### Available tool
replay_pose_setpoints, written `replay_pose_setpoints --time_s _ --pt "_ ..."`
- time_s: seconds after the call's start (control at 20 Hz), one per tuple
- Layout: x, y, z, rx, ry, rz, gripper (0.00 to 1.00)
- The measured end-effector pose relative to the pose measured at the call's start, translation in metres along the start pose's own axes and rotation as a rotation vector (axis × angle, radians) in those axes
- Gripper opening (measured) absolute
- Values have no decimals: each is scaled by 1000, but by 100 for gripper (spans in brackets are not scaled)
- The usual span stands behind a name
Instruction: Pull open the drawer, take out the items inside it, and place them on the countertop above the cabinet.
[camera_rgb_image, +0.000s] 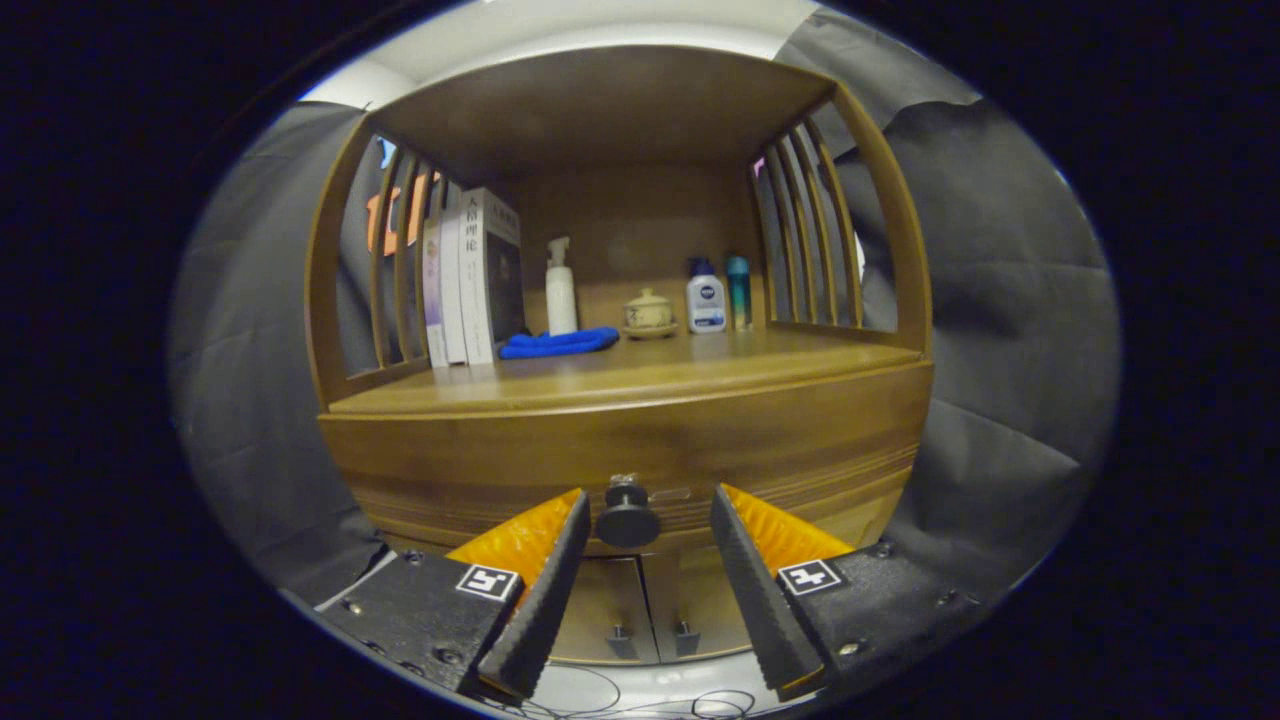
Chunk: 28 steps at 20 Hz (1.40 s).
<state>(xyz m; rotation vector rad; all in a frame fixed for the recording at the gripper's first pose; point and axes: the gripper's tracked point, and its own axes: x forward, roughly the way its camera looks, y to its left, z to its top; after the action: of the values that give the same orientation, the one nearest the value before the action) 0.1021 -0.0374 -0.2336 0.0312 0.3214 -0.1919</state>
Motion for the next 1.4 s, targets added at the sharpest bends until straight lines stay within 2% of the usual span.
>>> replay_pose_setpoints --time_s 0.25,0.5,0.95,1.4 --pt "27 6 -19 -54 44 7 73" --pt "39 7 -26 -103 62 2 53" --pt "38 5 -29 -68 77 -30 38" --pt "36 5 -27 -80 86 -38 37"
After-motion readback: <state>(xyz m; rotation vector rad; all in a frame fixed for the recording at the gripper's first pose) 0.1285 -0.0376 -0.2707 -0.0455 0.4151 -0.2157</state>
